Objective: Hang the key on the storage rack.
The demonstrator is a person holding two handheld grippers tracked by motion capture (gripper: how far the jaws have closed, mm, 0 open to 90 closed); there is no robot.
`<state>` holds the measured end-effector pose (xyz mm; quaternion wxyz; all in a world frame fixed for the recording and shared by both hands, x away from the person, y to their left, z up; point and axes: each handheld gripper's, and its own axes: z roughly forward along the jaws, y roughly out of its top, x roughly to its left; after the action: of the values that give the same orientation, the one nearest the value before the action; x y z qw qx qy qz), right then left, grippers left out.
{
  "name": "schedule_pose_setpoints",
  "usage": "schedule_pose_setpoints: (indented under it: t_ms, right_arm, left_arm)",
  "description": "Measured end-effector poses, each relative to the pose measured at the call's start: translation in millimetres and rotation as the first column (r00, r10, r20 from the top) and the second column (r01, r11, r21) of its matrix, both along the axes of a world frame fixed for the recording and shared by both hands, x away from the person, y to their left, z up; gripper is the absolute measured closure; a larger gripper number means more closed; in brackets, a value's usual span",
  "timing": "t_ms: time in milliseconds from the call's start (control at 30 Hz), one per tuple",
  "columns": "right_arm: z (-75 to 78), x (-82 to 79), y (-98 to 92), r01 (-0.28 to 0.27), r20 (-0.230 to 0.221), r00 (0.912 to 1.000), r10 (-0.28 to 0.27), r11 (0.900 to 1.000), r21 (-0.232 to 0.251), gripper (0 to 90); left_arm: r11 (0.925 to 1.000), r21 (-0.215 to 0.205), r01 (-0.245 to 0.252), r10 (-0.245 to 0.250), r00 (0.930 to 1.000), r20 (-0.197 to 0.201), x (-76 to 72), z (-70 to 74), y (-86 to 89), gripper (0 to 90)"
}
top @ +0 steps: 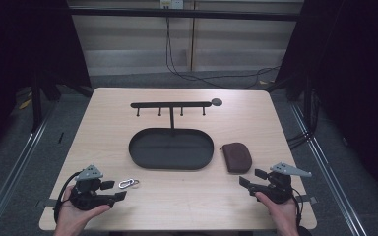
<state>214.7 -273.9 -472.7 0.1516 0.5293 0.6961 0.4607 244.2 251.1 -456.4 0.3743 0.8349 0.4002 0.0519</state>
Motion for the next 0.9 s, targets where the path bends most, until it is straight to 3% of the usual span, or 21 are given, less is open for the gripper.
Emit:
schedule_pose_setpoints:
  t_ms: [100,200,367,400,433,500,600,667,733,767,800,833,900]
  right_arm:
    - [0.0,0.2,0.8,-0.003,-0.008,1.0000,0.003,1.000,-0.008,23.2]
    - [0.1,-0.6,1.6,-0.005,-0.009,0.9999,0.005,1.000,-0.012,23.3]
    - [-0.7,0.5,4.2,-0.028,-0.023,0.9994,0.028,0.999,-0.028,25.3]
    - [-0.7,0.6,4.2,-0.029,-0.024,0.9993,0.028,0.999,-0.027,25.4]
    - [-0.7,0.7,3.9,-0.030,-0.024,0.9993,0.029,0.999,-0.026,25.3]
    - [-0.6,0.7,3.9,-0.031,-0.025,0.9992,0.031,0.999,-0.024,25.1]
    - [-0.9,0.8,4.4,-0.039,-0.026,0.9989,0.038,0.999,-0.025,25.0]
    - [-1.3,0.9,4.9,-0.041,-0.030,0.9987,0.040,0.999,-0.029,24.8]
    - [-1.5,0.9,5.0,-0.043,-0.030,0.9987,0.042,0.999,-0.029,24.8]
    - [-1.7,1.0,5.0,-0.050,-0.032,0.9983,0.050,0.998,-0.031,24.8]
    - [-2.1,1.2,5.3,-0.054,-0.031,0.9981,0.053,0.998,-0.033,24.8]
    - [-2.2,1.2,6.0,-0.056,-0.035,0.9979,0.055,0.998,-0.037,24.8]
    - [-2.3,1.3,6.1,-0.057,-0.036,0.9978,0.056,0.998,-0.036,24.7]
  left_arm:
    - [0.9997,0.022,0.013,-0.013,0.9999,-0.001,1.7,2.2,-2.6,37.9]
    - [0.9974,0.062,0.036,-0.037,0.9992,0.015,2.8,5.5,-6.4,45.4]
    - [0.9823,0.151,0.110,-0.116,0.9926,0.035,7.7,14.9,-19.3,54.4]
    - [0.9823,0.151,0.110,-0.116,0.9926,0.035,7.7,14.9,-19.3,55.3]
    - [0.9755,0.175,0.133,-0.141,0.9896,0.030,10.6,18.2,-23.6,55.4]
    - [0.9719,0.177,0.155,-0.159,0.9872,0.009,14.4,20.8,-27.4,56.7]
    - [0.9686,0.186,0.165,-0.170,0.9854,0.010,18.1,23.4,-30.6,60.9]
    - [0.9623,0.183,0.201,-0.203,0.9792,-0.008,24.7,25.8,-34.0,64.9]
    - [0.9620,0.174,0.211,-0.213,0.9770,-0.004,27.3,25.7,-35.1,67.4]
    - [0.9610,0.170,0.219,-0.218,0.9757,-0.021,29.4,25.2,-35.8,67.4]
    - [0.9563,0.178,0.232,-0.230,0.9726,-0.033,31.1,24.7,-36.6,68.0]
    - [0.9445,0.210,0.253,-0.248,0.9675,-0.049,33.1,23.7,-39.3,68.7]
    - [0.9411,0.220,0.257,-0.251,0.9665,-0.054,34.7,23.7,-40.1,68.7]
